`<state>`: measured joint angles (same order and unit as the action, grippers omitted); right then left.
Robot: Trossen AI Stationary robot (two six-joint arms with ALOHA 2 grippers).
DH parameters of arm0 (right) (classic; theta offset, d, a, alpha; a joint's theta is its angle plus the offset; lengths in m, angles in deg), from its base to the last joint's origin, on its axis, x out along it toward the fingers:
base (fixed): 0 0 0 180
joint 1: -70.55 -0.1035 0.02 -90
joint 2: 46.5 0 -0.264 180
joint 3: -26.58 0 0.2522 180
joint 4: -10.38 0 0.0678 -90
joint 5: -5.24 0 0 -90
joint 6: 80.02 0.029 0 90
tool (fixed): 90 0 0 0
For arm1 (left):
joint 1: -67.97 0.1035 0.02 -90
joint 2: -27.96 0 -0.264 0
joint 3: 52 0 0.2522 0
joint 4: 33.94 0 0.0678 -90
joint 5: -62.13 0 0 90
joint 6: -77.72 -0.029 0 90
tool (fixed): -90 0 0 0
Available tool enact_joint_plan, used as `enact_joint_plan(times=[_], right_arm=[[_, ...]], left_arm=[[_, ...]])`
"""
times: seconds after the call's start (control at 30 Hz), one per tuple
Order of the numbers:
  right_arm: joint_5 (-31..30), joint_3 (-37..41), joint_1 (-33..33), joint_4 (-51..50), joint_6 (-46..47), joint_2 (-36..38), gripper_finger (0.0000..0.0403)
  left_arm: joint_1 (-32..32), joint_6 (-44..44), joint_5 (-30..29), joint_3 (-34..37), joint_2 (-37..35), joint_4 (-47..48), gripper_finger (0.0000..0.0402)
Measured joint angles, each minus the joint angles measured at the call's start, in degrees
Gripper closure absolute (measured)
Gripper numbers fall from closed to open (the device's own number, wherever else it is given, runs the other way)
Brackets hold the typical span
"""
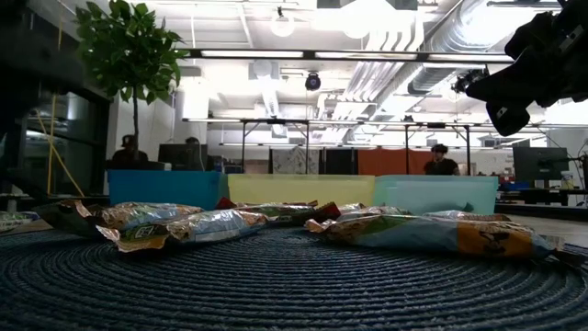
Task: Pick and place Granola Bars by type
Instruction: Put the blue granola bar into the green bin
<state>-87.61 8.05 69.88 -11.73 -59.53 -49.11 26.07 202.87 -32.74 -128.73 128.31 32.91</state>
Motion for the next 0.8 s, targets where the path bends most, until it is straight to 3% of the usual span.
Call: enact_joint_plan(times=[0.4,0.8], right_arm=[[0.0,0.0,0.0,0.01,0.0,0.0,0.0403],[0.0,0.0,0.0,0.0,0.0,0.0,0.0402]], left_arm=[[2.25,1.08,2.31,6.18,-0.29,-9.2,0.0117],[2.31,1.16,3.95,6.83,-0.17,-9.66,0.0118]])
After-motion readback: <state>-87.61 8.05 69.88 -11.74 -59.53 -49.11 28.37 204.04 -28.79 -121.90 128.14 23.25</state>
